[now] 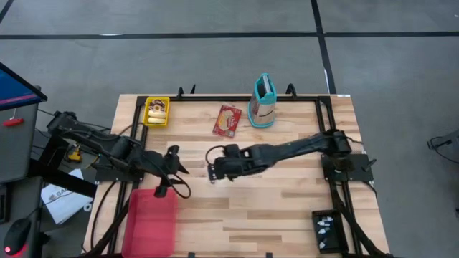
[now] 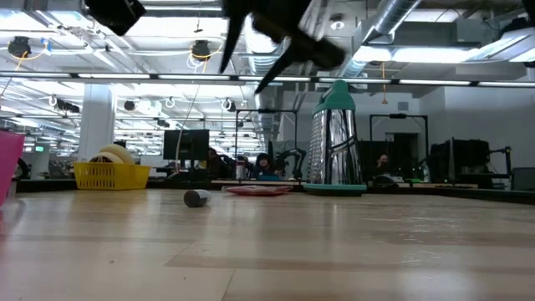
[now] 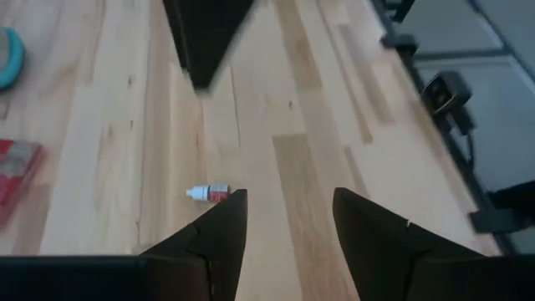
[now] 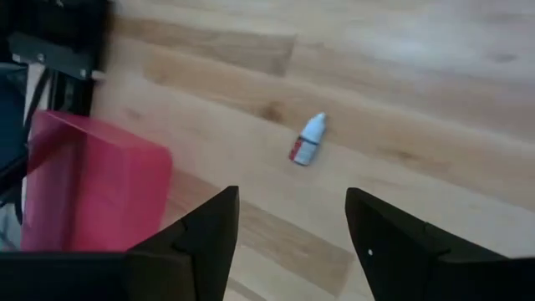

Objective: Pick & Place Food Item
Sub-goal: Put the red food coloring bottle in the black basket

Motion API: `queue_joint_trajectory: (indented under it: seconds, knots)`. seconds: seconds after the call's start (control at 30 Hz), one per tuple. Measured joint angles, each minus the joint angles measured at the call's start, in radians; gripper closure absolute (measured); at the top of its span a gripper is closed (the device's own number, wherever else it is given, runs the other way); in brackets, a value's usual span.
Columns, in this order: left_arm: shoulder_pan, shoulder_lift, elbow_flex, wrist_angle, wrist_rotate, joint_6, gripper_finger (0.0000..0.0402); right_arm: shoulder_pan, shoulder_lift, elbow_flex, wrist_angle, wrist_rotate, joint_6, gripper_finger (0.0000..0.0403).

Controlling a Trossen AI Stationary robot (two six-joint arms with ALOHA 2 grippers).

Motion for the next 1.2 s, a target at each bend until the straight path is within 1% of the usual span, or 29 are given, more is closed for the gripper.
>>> queue_joint_trajectory:
  seconds: [0.1,0.23,0.33,0.4,0.5,0.73,0.83,1.0,1.2]
  knots:
    - [-0.004,-0.065,0.0,-0.038,-0.003,-0.007,0.0229,-0.017,0.07,0.0,0.069,-0.064,0.005,0.0191]
    - [-0.011,-0.149,0.0,-0.108,-0.011,-0.028,0.0229,-0.024,0.166,0.004,0.142,-0.162,0.053,0.0191]
    - [-0.011,-0.197,0.0,-0.138,-0.012,-0.032,0.0229,-0.023,0.238,0.045,0.169,-0.188,0.081,0.0191]
    - [-0.011,-0.223,0.0,-0.171,-0.009,-0.033,0.0229,-0.023,0.287,0.095,0.159,-0.19,0.087,0.0191]
    - [-0.011,-0.25,0.0,-0.17,0.001,-0.033,0.0229,-0.023,0.351,0.177,0.105,-0.191,0.095,0.0191]
    - [-0.011,-0.257,0.0,-0.163,0.09,-0.045,0.0229,-0.041,0.494,0.375,-0.076,-0.195,0.098,0.0191]
    - [-0.016,-0.253,0.0,-0.154,0.113,-0.047,0.0229,-0.049,0.523,0.431,-0.122,-0.196,0.094,0.0191]
    - [-0.043,-0.252,0.0,-0.111,0.122,-0.052,0.0229,-0.069,0.523,0.428,-0.142,-0.181,0.095,0.0191]
    - [-0.072,-0.252,0.0,-0.081,0.122,-0.052,0.0229,-0.095,0.523,0.427,-0.161,-0.199,0.087,0.0191]
